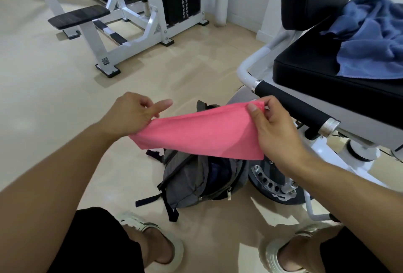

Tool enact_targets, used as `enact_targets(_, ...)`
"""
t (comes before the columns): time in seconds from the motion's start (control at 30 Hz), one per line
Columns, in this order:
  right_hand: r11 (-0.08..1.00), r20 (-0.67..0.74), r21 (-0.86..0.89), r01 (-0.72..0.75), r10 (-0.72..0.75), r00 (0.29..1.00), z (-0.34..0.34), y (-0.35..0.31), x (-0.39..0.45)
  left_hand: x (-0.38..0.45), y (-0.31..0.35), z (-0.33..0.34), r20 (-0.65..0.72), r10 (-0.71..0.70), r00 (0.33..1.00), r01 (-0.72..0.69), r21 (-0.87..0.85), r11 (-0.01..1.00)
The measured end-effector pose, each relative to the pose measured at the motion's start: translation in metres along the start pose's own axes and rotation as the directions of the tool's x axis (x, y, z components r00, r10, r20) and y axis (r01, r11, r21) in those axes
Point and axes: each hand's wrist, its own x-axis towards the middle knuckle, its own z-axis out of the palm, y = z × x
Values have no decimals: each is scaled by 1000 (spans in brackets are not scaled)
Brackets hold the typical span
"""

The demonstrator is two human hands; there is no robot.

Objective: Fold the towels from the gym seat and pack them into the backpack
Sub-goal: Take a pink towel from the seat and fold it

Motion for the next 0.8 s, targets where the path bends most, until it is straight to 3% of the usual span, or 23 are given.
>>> enact_targets(0.1,997,-7,5,-76,76,997,6,15,-4,1,-13,-3,112,-105,988,99,58,993)
enact_targets(0.2,974,-5,81,-209,210,978,7,31,-2,-4,-16,-6,277,-95,956,81,61,995)
enact_targets(0.33,973,-105,5,-232,231,967,0,41,10,-6,-22,-2,461,20,887,63,-166,984)
enact_targets(0.53,979,-143,36,-200,203,969,0,38,9,-5,-26,-5,377,41,925,182,-536,824)
enact_targets(0.7,983,-148,96,-157,170,974,3,29,-4,-6,-20,-2,226,-82,971,180,-457,871)
enact_targets(0.8,985,-141,117,-130,146,979,5,20,-12,-14,-4,5,231,-92,969,183,-411,893)
